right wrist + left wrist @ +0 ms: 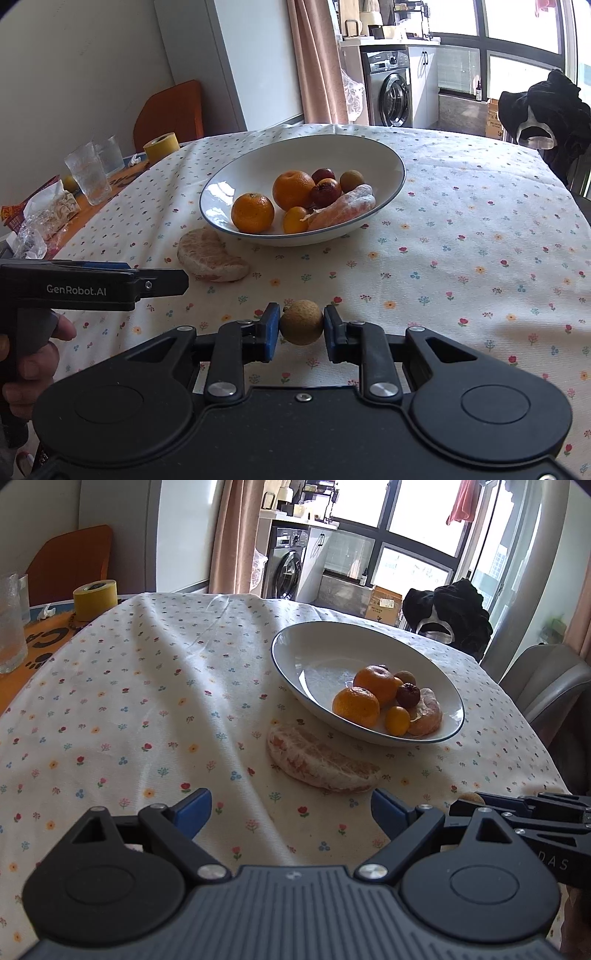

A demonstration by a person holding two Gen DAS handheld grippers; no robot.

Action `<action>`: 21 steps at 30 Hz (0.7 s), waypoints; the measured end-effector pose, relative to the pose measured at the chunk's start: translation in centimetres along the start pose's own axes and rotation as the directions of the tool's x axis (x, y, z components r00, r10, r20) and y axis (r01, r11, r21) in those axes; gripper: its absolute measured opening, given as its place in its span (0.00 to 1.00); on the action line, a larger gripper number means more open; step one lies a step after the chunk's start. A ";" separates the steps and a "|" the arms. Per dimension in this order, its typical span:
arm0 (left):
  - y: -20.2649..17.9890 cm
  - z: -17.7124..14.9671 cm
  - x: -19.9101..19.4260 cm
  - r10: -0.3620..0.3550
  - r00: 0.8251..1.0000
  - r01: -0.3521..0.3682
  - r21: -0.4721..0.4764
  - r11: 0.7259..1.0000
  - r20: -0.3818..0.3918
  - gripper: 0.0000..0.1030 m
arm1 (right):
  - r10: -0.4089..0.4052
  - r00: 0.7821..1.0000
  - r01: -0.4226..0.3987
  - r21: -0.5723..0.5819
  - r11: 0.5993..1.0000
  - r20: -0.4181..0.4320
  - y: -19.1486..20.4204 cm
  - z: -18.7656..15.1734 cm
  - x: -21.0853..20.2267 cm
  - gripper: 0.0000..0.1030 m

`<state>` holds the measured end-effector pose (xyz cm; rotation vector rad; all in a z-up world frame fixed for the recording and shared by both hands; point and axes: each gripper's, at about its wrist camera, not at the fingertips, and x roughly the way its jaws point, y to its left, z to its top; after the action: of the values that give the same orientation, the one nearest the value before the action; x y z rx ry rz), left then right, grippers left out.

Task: Organize fruits
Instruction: 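Close the right tool on the last brown kiwi, then lower the left tool around the peeled pomelo segment while the right tool holds the kiwi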

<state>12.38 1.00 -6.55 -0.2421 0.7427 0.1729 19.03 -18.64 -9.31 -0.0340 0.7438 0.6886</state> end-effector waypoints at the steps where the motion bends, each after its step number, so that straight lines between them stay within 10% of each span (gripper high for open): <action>1: -0.2 0.1 0.1 0.005 1.000 -0.005 0.003 1.000 0.001 0.89 | 0.002 1.000 -0.002 0.002 1.000 0.000 -0.1 0.0 0.0 0.23; 21: -4.1 2.1 3.8 0.110 0.994 -0.108 0.069 0.992 -0.014 0.89 | 0.029 1.000 -0.030 0.037 0.999 0.006 -1.9 -0.3 0.5 0.23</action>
<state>17.46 -2.05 -6.99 -0.1386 0.7785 0.2489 20.22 -19.96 -10.22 0.0128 0.7533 0.7026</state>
